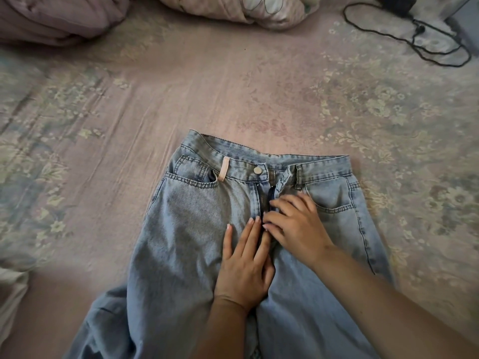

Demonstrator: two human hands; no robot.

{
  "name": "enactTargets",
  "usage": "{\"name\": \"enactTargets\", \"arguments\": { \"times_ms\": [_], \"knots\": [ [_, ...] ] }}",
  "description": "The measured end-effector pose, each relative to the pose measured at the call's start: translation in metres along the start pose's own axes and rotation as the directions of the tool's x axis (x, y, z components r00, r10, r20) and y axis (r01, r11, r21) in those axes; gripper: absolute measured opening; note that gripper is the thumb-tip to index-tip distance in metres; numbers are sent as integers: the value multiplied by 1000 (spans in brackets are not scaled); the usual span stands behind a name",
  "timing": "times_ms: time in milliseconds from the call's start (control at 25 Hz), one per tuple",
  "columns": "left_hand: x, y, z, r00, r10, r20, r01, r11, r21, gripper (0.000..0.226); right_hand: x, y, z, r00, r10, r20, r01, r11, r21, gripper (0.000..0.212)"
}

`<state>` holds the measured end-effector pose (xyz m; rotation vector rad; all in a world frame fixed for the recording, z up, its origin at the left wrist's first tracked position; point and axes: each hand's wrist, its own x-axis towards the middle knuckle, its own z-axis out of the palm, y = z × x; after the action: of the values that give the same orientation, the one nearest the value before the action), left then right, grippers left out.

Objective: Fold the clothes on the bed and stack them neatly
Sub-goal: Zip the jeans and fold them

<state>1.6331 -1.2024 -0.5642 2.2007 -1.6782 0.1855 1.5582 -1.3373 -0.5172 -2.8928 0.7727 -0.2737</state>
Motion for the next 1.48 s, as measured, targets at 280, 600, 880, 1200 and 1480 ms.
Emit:
{"name": "enactTargets", "arguments": {
  "times_ms": [280,600,880,1200,1480],
  "knots": [
    [-2,-1,2,999,38,-25,-37,999,28,50,-5,-22,8,997,-81,4,78,947,-311,9],
    [-1,-2,-1,1000,26,3,-26,999,-45,43,58,7,-12,994,16,108,35,891,-452,30],
    [-1,-2,1,998,10,63,-6,998,-64,45,78,21,-5,946,81,315,16,956,-294,36],
    [-3,-3,7,1000,6,13,-5,995,-97,43,56,10,22,832,552,46,-536,781,321,7],
    [-3,-3,11,1000,-10,-5,9,994,-113,41,25,0,24,921,390,-27,-359,872,332,7]
  ]
}}
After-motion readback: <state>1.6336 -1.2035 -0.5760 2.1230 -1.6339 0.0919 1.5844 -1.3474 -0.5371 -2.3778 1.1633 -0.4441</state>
